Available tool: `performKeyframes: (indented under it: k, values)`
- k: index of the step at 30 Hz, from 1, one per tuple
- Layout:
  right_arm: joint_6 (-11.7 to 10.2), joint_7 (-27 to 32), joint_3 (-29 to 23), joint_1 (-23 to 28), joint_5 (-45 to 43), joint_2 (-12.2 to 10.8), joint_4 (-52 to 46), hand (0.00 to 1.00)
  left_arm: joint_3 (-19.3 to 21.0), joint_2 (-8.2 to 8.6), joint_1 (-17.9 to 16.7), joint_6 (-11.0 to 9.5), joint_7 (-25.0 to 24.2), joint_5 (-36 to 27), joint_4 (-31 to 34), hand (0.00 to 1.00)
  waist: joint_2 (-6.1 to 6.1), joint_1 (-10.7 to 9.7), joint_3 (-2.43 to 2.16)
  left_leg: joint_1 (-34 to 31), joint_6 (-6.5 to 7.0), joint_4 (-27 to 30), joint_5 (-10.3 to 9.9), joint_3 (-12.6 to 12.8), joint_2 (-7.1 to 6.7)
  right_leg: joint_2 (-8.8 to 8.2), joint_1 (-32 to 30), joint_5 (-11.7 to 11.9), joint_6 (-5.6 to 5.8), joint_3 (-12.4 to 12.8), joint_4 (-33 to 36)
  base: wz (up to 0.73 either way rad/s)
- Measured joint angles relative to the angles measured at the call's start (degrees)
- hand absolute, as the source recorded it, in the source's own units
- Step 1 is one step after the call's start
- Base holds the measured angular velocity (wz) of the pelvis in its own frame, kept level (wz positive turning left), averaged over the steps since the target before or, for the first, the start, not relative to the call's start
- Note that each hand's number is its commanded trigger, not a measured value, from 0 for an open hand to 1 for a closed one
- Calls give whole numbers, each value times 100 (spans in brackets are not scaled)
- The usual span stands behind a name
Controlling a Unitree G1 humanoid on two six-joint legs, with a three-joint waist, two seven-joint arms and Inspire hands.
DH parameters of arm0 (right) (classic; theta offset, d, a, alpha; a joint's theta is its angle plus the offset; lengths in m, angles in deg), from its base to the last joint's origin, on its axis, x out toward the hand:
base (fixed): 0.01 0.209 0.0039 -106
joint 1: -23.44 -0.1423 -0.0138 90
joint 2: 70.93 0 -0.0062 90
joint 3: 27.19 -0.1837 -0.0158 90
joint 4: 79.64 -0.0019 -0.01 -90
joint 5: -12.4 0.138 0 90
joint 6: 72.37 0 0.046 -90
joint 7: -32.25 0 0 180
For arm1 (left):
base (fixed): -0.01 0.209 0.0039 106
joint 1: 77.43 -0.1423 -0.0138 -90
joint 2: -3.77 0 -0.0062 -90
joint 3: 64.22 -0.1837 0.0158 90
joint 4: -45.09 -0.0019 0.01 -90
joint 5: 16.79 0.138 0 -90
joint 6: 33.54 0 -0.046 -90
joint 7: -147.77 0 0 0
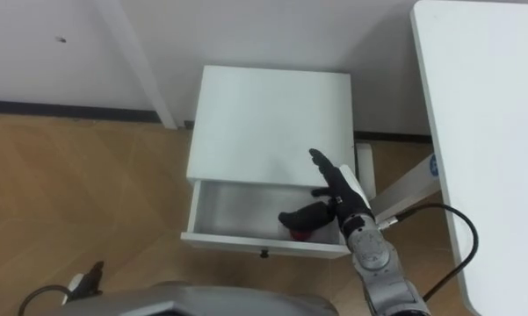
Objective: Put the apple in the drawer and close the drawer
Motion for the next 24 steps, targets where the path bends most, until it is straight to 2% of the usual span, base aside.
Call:
performKeyframes:
  k: [8,14,17,19,21,24]
  values:
    - [-2,-1,0,-3,5,0,34,0,-1,-1,30,0,1,-5,0,0,-9,-4,-8,8,0,1,0,0,0,0,-2,0,0,1,0,0]
    - [-34,9,-43,-26,12,-19,561,0,19,1,-21,-2,59,-3,-7,0,-31,-21,-33,19,0,1,0,-1,0,-4,3,0,0,-9,1,0]
    - [-25,32,-228,49,9,-86,604,0,100,52,-60,-7,156,2,-7,0,-29,-24,-34,26,1,11,1,2,-2,-7,10,0,0,-2,1,0]
    - [-115,139,-328,73,6,-93,812,0,136,65,-84,-13,175,11,-10,0,-32,-52,-35,83,1,15,0,1,-3,-9,61,0,0,-11,-2,3]
    - [-177,217,-533,99,83,-79,1349,0,202,54,-104,-24,180,78,-43,0,-10,-89,-41,108,12,81,-16,-62,-2,-17,143,-1,1,-108,8,16]
    - [-107,391,-773,138,288,-20,1905,0,208,59,-134,-16,181,114,-52,0,29,-97,-46,33,40,249,-98,-65,6,-37,150,-8,13,-136,51,5]
